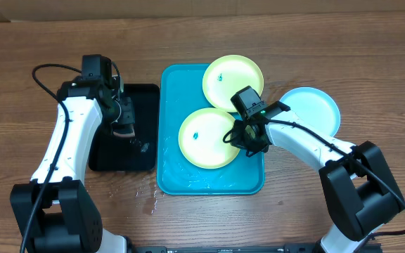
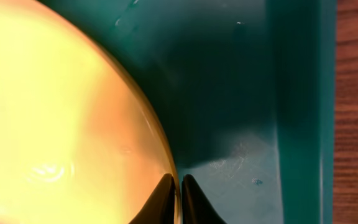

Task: Clean dirty plates on tray and stack at the side
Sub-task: 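Lift the sponge with the left gripper and carry it over the lower yellow plate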

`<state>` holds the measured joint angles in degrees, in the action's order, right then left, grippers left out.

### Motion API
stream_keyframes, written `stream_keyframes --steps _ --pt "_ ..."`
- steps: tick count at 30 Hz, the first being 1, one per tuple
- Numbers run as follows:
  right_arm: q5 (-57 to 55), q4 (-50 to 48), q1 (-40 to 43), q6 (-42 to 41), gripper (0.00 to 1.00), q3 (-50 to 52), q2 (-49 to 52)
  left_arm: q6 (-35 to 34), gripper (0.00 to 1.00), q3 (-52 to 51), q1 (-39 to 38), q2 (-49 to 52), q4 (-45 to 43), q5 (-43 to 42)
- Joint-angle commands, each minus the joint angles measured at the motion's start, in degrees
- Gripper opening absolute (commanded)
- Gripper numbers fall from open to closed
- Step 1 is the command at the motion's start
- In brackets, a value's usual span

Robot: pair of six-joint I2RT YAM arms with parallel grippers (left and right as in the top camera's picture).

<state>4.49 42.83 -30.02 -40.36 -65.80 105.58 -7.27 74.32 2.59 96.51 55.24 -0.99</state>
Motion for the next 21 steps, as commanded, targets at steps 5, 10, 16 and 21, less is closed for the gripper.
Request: stream_keyframes --steps 5,10,16,21 --pt "-0.37 -0.22 0.17 1.84 0.04 -1.03 -0.79 1.53 0.04 -0.57 -2.38 -0.63 -0.39 0.5" --pt "-0.37 -0.26 0.09 1.79 0.26 -1.03 -0.79 1.53 0.04 -0.5 -2.62 -0.63 -2.27 4.57" --pt "-0.37 -0.22 0.09 1.79 0.31 -1.01 -0.79 0.61 0.04 -0.28 -2.62 -0.63 -2.1 3.74" --pt "-0.37 -0.28 0.09 1.79 0.29 -1.01 -0.79 1.11 0.04 -0.28 -2.62 -0.63 -3.58 3.74"
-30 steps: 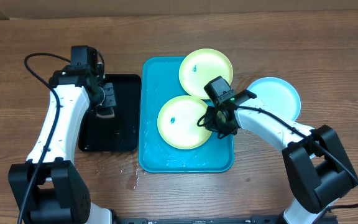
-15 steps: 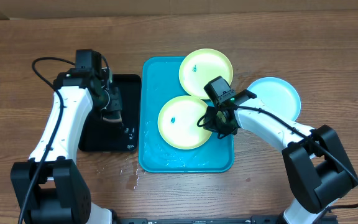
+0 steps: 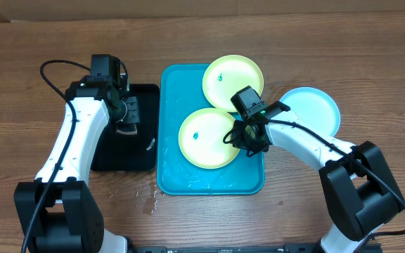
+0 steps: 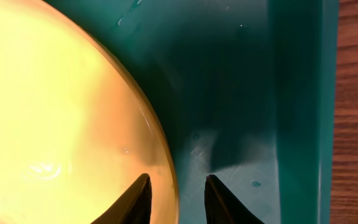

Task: Clean dirty plates on tray and stack at the side
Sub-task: 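Lift the sponge with the left gripper and carry it over the lower yellow plate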

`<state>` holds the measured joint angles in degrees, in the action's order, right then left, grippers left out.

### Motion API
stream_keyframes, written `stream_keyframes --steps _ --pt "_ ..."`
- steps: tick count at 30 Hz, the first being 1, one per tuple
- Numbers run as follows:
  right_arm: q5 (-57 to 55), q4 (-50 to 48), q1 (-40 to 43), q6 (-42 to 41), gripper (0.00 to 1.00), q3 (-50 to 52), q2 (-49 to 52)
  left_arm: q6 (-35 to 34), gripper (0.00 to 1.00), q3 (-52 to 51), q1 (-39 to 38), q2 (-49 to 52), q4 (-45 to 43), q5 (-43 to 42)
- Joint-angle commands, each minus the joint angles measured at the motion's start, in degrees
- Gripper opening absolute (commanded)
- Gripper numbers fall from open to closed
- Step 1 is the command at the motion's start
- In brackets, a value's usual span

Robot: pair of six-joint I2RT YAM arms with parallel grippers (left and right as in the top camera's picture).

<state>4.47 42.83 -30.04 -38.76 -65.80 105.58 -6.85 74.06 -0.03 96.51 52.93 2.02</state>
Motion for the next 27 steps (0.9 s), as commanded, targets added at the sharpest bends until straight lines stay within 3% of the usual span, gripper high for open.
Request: stream_keyframes --steps 1,9,13,17,22,23,24,27 --pt "-0.37 -0.26 0.11 0.2 0.27 -1.01 -0.79 0.7 0.04 -0.02 0.0 -0.63 -2.19 0.7" --pt "-0.35 -0.24 0.11 0.2 0.21 -1.01 -0.79 7.32 0.04 -0.02 -0.02 -0.63 -6.25 -3.3" --pt "-0.55 -0.28 0.11 0.2 0.32 -1.01 -0.79 7.32 0.04 0.13 -0.02 -0.63 -7.1 -0.31" --pt "-0.55 -0.31 0.11 0.17 0.18 -0.9 -0.79 6.88 0.04 1.64 -0.07 -0.63 -6.69 -0.13" --pt "-0.52 -2.01 0.11 0.09 0.21 0.98 -0.79 6.32 0.04 6.25 -0.15 -0.66 -4.79 1.14" --pt "-0.5 -2.25 0.11 -0.28 0.16 1.46 -0.79 6.03 0.04 7.02 -0.28 -0.66 -4.68 1.86" --pt "-0.46 -2.25 0.11 -0.28 0.04 1.7 -0.79 6.08 0.04 7.89 -0.7 -0.68 -4.7 2.54" --pt "-0.35 -2.8 0.11 -0.17 0.04 1.68 -0.79 7.74 0.04 8.33 -2.05 -0.68 -4.76 2.78"
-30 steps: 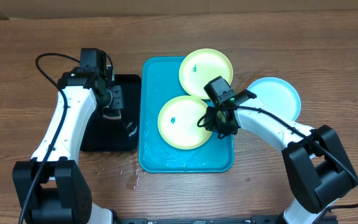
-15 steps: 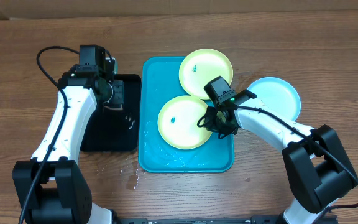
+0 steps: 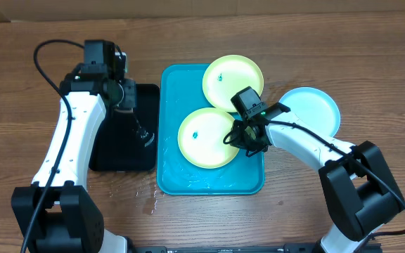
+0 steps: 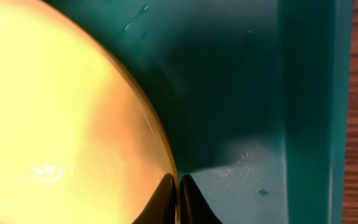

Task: Clean dirty plates on tray and stack at the side
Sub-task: 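Lift the sponge with the left gripper and carry it over the lower yellow plate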

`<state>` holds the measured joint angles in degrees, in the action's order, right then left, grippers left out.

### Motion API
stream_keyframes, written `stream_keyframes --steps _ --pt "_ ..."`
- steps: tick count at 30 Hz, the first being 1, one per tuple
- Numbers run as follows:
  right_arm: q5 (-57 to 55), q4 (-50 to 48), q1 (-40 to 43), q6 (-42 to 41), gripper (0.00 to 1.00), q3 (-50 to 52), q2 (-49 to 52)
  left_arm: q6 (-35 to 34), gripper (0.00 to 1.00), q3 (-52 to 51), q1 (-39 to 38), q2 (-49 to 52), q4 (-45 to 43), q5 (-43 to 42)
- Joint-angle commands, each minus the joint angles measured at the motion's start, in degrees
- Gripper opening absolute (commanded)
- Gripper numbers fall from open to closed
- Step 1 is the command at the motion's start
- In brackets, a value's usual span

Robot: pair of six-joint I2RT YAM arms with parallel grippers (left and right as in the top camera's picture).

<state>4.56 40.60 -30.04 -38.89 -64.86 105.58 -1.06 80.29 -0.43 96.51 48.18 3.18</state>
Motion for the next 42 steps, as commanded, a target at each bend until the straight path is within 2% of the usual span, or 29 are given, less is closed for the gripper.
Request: stream_keyframes --steps 1,4,6,8,14,15,19,25,31,40,42 --pt "-0.42 -1.11 0.11 0.68 0.04 0.74 -0.79 2.62 0.04 2.1 -2.21 -0.66 0.22 1.16" --pt "-0.44 -3.1 0.11 4.92 0.04 0.74 -0.79 4.52 0.04 2.1 -5.27 -0.63 1.44 -1.92" --pt "-0.61 -3.28 0.11 4.9 0.06 0.74 -0.79 5.07 0.04 2.1 -7.52 -0.63 1.6 -7.5" --pt "-0.63 -3.3 0.17 4.87 0.22 0.74 -0.79 5.38 0.04 2.1 -9.81 -0.63 1.75 -12.37" --pt "1.7 -1.18 0.22 4.85 0.43 0.09 -0.79 -0.07 0.04 2.03 -16.26 -0.63 4.02 -16.35" --pt "2.49 -0.59 0.24 4.85 0.43 -0.09 -0.79 -0.87 0.04 2.01 -17.05 -0.61 4.63 -16.35" --pt "5.22 1.2 0.22 4.81 0.4 -0.13 -0.79 -3.82 0.04 1.03 -19.89 -0.61 6.49 -16.26" --pt "5.42 1.75 0.22 4.81 0.2 -0.13 -0.79 -9.81 0.04 -3.21 -21.35 -0.61 4.87 -11.04" --pt "5.4 1.55 0.22 4.61 0.04 -0.13 -0.79 -9.9 0.04 -7.37 -21.35 -0.52 0.72 -11.1" --pt "5.88 0.61 0.11 4.61 0.04 -0.13 -0.79 -9.9 0.04 -8.59 -21.4 -0.5 -0.37 -11.19" --pt "6.1 0.35 0.11 4.55 0.08 -0.11 -0.79 -9.9 0.04 -8.66 -21.46 -0.5 0.17 -11.39"
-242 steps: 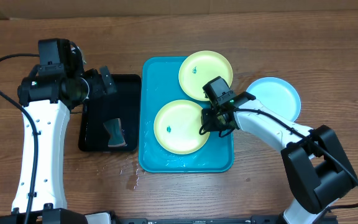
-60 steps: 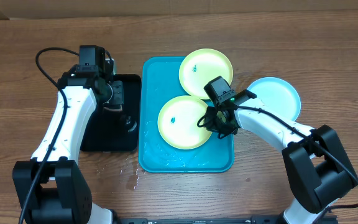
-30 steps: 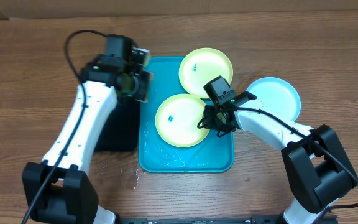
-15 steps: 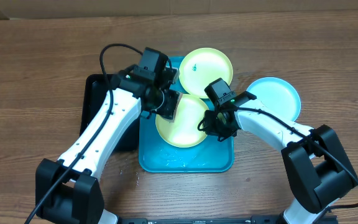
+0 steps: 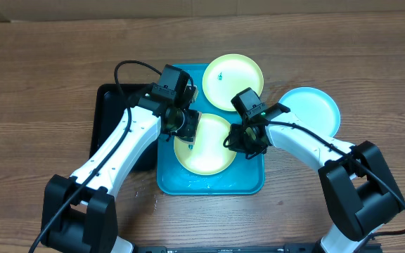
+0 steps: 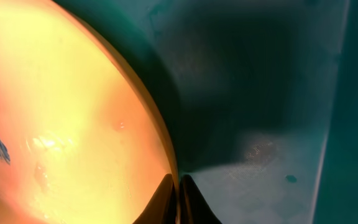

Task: Clean dirty plates on tray and stack at the side
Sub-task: 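Lift the sponge with the left gripper and carry it over the lower yellow plate, then scrub the lower yellow plate with the sponge while the right gripper holds its rim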

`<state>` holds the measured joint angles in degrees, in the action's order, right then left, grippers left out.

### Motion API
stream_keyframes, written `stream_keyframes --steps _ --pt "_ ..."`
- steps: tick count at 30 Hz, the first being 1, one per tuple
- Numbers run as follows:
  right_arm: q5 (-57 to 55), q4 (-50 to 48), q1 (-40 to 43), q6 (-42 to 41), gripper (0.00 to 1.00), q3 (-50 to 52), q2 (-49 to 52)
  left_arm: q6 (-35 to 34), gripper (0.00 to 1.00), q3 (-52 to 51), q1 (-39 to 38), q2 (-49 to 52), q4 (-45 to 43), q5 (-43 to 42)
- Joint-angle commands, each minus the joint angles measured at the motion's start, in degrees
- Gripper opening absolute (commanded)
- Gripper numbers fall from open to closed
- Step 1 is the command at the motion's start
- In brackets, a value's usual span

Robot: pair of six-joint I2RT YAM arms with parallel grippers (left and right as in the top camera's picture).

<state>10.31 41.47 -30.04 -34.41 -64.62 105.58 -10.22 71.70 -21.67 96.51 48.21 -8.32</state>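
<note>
A yellow plate (image 5: 209, 151) lies in the teal tray (image 5: 209, 188). In the right wrist view the yellow plate (image 6: 61, 112) carries a small blue smear at its left. My right gripper (image 5: 247, 143) is shut on the plate's right rim, and close up the right gripper (image 6: 178, 190) has the thin edge pinched between its fingers. My left gripper (image 5: 186, 125) hangs over the plate's left part; whether it is open or shut is hidden from above. A second yellow plate (image 5: 233, 81) with a small blue mark rests at the tray's back right corner.
A light blue plate (image 5: 315, 109) sits on the wooden table to the right of the tray. A black tray (image 5: 114, 133) lies to the left, touching the teal one. Water spots mark the table in front of the trays.
My left arm has moved from the back of the black tray to above the left part of the yellow plate in the teal tray. My right gripper remains shut on the plate's rim.
At first my right gripper was shut on the plate's rim and my left was low over the black tray. Then the right jaws stood open beside the rim, then shut on it again. The left stayed at the black tray until now, over the plate.
</note>
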Motion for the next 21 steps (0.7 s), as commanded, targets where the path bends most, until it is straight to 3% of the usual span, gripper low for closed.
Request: stream_keyframes --steps 1,3,6,10,13,21 --pt "0.31 -0.59 0.11 -0.07 0.19 -0.35 -0.79 -0.74 0.04 -0.15 -0.24 -0.5 0.39 -0.24" --pt "0.22 -0.7 0.11 -0.04 0.3 -0.35 -0.79 -0.74 0.04 -0.46 -0.24 -0.5 0.59 -0.28" --pt "-0.9 -1.46 0.11 0.02 0.31 -0.33 -0.79 -0.76 0.04 -1.16 -0.24 -0.5 0.66 -0.33" --pt "-1.25 -2.4 0.11 0.22 0.21 -0.31 -0.79 -1.2 0.04 -2.36 -0.5 -0.5 0.83 -0.57" --pt "-1.33 -2.38 0.11 0.2 0.05 -0.28 -0.79 -1.84 0.04 -3.02 -0.96 -0.5 0.87 -0.74" --pt "-1.62 -1.62 0.11 -7.28 0.04 -0.26 -0.79 -2.32 0.04 -3.1 -3.54 -0.5 1.05 -0.68"
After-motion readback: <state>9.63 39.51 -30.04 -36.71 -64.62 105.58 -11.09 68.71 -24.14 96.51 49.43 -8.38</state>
